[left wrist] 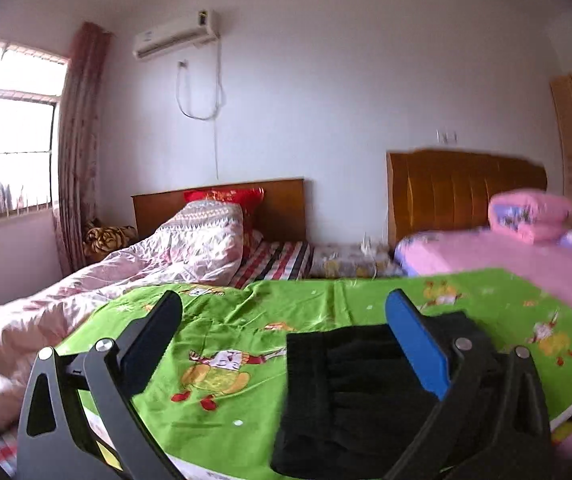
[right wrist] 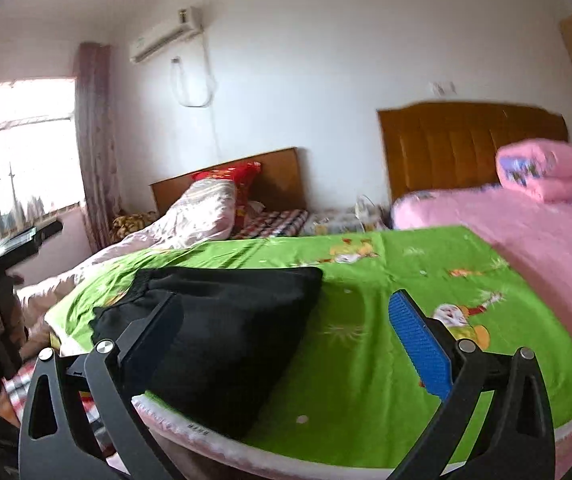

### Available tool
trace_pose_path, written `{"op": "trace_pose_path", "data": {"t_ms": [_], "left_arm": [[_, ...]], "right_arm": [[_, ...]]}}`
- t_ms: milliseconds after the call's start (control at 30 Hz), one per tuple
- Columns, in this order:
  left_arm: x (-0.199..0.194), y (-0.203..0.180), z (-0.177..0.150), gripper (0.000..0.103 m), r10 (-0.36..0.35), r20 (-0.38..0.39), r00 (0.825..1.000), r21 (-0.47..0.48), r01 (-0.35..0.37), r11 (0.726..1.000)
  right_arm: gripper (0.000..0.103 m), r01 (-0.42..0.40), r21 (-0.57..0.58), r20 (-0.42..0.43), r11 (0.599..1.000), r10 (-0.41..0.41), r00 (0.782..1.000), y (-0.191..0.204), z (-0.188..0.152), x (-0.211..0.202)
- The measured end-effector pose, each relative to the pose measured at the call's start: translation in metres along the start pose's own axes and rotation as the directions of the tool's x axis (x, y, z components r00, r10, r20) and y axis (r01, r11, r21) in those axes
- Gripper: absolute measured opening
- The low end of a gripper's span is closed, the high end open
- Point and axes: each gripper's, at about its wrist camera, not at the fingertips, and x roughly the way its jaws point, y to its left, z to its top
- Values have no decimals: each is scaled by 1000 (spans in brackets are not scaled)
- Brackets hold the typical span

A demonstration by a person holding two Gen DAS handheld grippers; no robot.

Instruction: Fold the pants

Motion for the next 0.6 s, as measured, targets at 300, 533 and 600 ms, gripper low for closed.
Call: {"op": "trace_pose_path", "data": {"t_ms": [300,533,600], "left_arm": [[4,-17,-79,102,1,-203,979,-200,-43,979],[-1,-25,-85,102,17,-217,976,-140,-49,989],[-1,-27,-85,102,16,-227,974,-133,-47,990]], "right_arm": [[99,15,-282,-72,959,-37,997,54,-49,1],[99,62,-138,-102,988,-77,992,23,-51,-12],[99,66,-124,-104,990,-79,991,21,-52,-13]]}}
